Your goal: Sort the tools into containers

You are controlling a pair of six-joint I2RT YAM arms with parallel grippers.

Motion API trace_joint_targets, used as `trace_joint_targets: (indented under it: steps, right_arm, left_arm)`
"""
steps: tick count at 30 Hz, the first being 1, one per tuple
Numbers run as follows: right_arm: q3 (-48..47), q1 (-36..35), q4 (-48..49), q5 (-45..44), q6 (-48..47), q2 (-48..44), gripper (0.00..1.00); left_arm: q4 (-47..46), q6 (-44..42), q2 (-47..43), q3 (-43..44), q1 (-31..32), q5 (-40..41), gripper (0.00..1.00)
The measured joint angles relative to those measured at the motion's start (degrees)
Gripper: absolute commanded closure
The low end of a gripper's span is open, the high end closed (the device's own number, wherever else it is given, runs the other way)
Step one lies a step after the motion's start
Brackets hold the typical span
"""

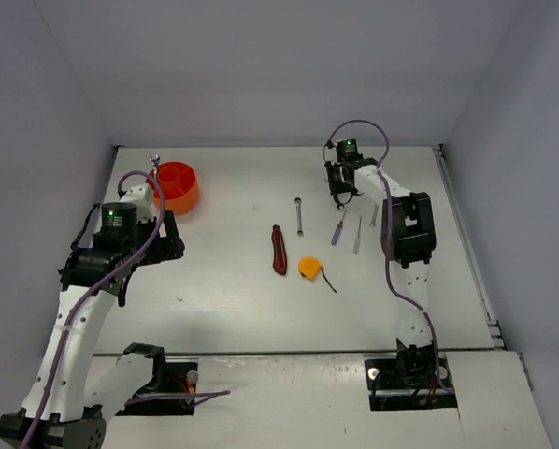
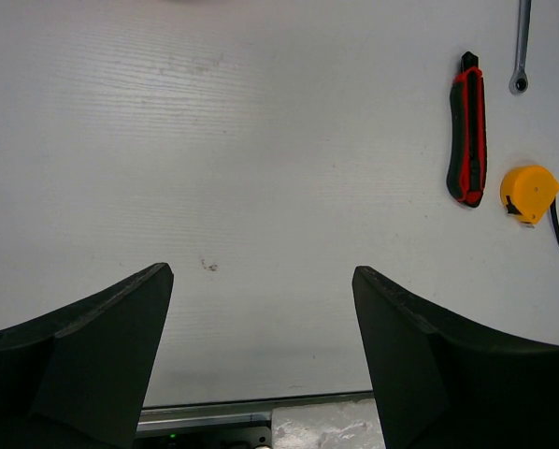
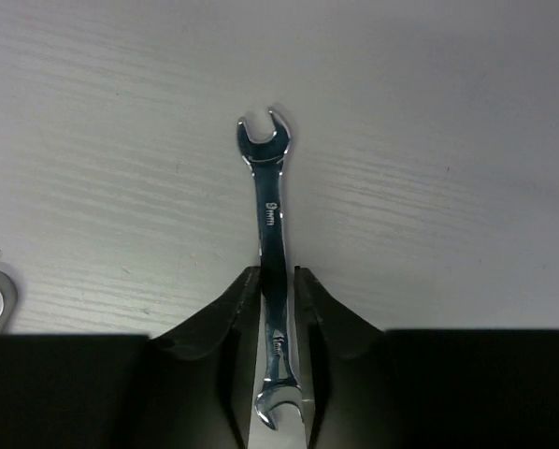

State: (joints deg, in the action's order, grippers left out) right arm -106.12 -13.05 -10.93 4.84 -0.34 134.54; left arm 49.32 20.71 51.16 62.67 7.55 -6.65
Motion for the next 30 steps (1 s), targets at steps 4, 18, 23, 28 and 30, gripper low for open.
trace_joint_targets:
  steps: [4, 18, 23, 28, 30]
  right_arm:
    - [2.47, -0.11, 2.46, -0.37, 0.23, -0.89, 1.0]
    - [35.24, -9.34, 6.37, -5.27, 5.69, -22.69, 1.0]
    - [43.03, -13.4, 7.08, -5.31, 9.08, -28.42, 1.0]
    - [46.09, -13.94, 7.47, -4.72, 11.35, -30.8, 0.84]
    - [46.08, -13.95, 7.43, -4.43, 11.75, -30.8, 0.76]
  left_arm:
    - [0.01, -0.08, -0.03, 0.0, 0.01, -0.69, 0.25]
    - [0.61, -0.59, 3.61, 4.46, 1.79, -3.11, 0.25]
    - [0.46, -0.99, 6.11, 7.0, 2.76, -4.36, 0.25]
    - [0.39, -1.5, 8.3, 7.41, 3.53, -5.32, 0.25]
    - [0.39, -1.82, 8.91, 7.41, 3.7, -5.56, 0.25]
